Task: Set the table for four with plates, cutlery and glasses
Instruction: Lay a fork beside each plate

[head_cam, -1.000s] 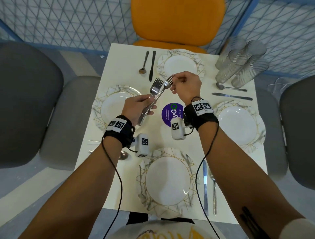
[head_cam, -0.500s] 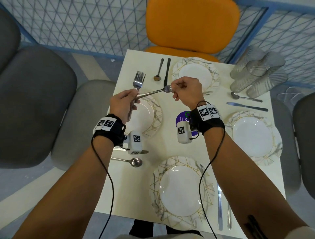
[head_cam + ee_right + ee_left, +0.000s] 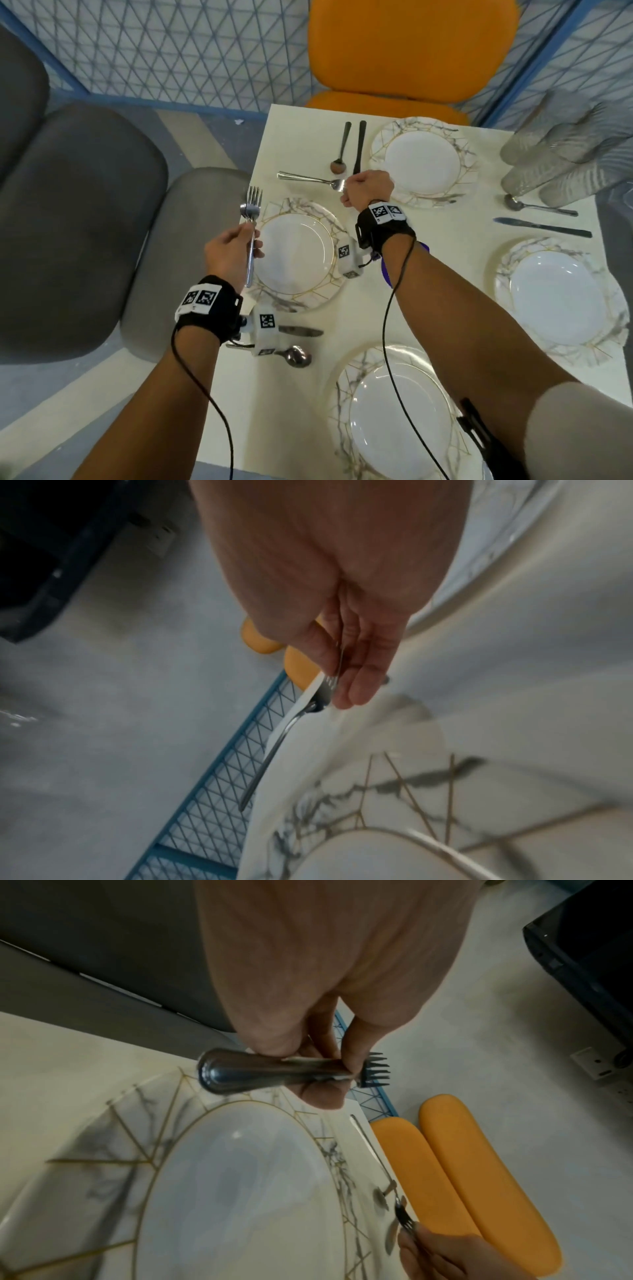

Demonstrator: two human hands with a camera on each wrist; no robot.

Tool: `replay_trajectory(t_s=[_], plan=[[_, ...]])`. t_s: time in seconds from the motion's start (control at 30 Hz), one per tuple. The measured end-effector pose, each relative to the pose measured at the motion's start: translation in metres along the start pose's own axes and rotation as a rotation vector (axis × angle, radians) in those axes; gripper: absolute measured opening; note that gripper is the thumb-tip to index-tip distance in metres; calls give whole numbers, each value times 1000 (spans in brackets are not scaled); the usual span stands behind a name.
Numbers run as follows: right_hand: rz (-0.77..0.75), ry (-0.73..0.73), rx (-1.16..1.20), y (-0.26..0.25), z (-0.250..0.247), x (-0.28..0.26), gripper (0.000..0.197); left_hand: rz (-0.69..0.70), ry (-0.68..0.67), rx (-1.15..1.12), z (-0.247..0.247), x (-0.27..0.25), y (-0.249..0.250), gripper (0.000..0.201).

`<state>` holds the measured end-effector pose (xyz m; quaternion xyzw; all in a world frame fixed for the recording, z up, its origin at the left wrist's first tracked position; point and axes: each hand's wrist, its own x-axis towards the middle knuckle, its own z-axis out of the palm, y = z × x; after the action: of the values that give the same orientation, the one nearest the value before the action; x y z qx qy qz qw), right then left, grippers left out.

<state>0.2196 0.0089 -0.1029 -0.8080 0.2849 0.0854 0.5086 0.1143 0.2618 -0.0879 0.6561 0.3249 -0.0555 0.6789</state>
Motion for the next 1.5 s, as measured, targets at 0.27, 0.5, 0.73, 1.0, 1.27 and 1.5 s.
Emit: replay_trajectory(t_s=[0.27, 0.5, 0.73, 1.0, 1.27, 1.5], plan=[[30, -14, -231, 20, 56, 53, 9, -15, -52, 15, -1, 5, -12, 13], [-114, 109, -366, 16, 61, 33, 21, -30, -78, 2, 5, 4, -12, 12], [-107, 96, -370, 17, 61, 38, 7, -32, -100, -9, 5, 3, -13, 13], [-77, 161, -218, 13, 50, 23, 31, -45, -98, -26, 7, 2, -13, 11], [-367, -245, 62, -23, 7, -38, 26, -9, -212, -16, 40, -22, 6, 15], [-452, -250, -91, -10, -58, -68, 14, 55, -322, 43, 86, -59, 12, 11]])
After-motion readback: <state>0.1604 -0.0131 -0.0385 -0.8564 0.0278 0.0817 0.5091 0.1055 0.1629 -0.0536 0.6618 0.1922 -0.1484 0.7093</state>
